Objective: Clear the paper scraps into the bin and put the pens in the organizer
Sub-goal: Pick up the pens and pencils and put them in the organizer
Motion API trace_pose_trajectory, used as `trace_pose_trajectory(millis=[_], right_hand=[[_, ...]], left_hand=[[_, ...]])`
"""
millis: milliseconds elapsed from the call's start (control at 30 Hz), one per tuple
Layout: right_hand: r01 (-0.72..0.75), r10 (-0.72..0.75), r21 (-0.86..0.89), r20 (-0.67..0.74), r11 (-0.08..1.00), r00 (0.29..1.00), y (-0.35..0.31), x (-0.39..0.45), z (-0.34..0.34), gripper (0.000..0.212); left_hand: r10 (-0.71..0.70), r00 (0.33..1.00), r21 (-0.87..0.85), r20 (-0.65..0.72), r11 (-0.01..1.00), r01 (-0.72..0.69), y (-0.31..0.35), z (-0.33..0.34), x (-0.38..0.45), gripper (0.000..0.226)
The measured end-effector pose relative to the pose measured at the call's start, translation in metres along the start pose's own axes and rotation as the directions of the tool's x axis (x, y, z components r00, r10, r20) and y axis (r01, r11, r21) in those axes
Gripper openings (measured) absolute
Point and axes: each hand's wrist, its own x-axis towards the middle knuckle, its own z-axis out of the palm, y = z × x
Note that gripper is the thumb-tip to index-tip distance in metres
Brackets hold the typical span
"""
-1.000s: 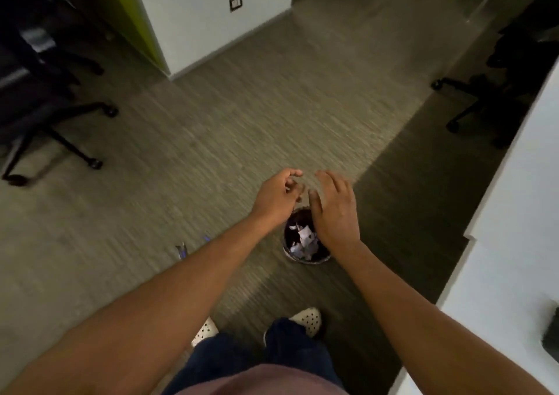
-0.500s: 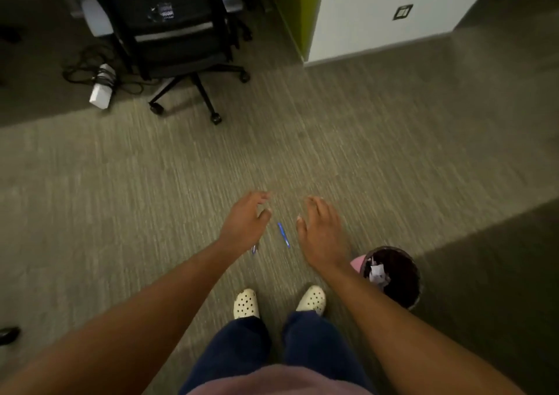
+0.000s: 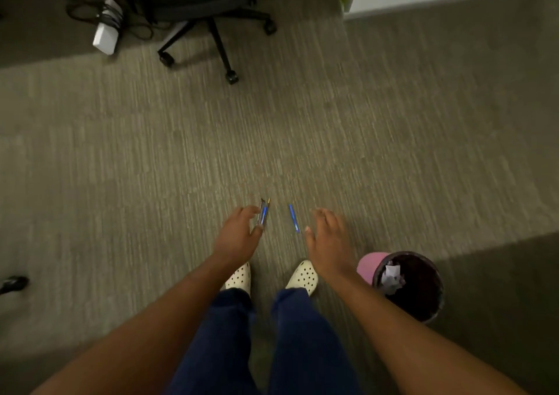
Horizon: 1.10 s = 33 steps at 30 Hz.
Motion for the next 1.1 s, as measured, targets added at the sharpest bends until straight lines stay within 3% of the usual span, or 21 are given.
trace_pose_trajectory(millis=[233,467,633,767,867,967,1100], right_hand=[[-0.109,0.109,-0.001,0.068,0.994,0.992,0.058,0.053,0.148,0.041],[-0.133,0.132,-0.008,0.209,0.991,0.969,0.122,0.122,0.326,0.043],[-0.243,0.229,0.023,0.263,0.97,0.937,0.161,0.15,0.421,0.043],[-0.388,0.363,0.044,0.273,0.92,0.891,0.193,0.177,0.471,0.036],[-0.478,0.451,0.076,0.228,0.875,0.863,0.206,0.2,0.494,0.027],[-0.495,0.475,0.06,0.202,0.867,0.856,0.213,0.213,0.508,0.027],[-0.43,0.426,0.013,0.107,0.903,0.898,0.208,0.208,0.517,0.028]], left_hand=[[-0.069,0.978,0.096,0.198,0.994,0.051,-0.114,0.094,0.089,0.04],[-0.098,0.956,0.206,0.275,0.978,0.041,-0.25,0.203,0.199,0.039],[-0.172,0.942,0.216,0.288,0.97,0.111,-0.319,0.274,0.254,0.03],[-0.261,0.934,0.224,0.242,0.952,0.208,-0.351,0.32,0.286,0.026],[-0.219,0.965,0.258,0.146,0.95,0.177,-0.362,0.343,0.313,0.039],[-0.164,0.984,0.281,0.064,0.949,0.14,-0.367,0.356,0.341,0.043],[-0.141,0.987,0.348,0.082,0.932,0.104,-0.373,0.359,0.365,0.042]])
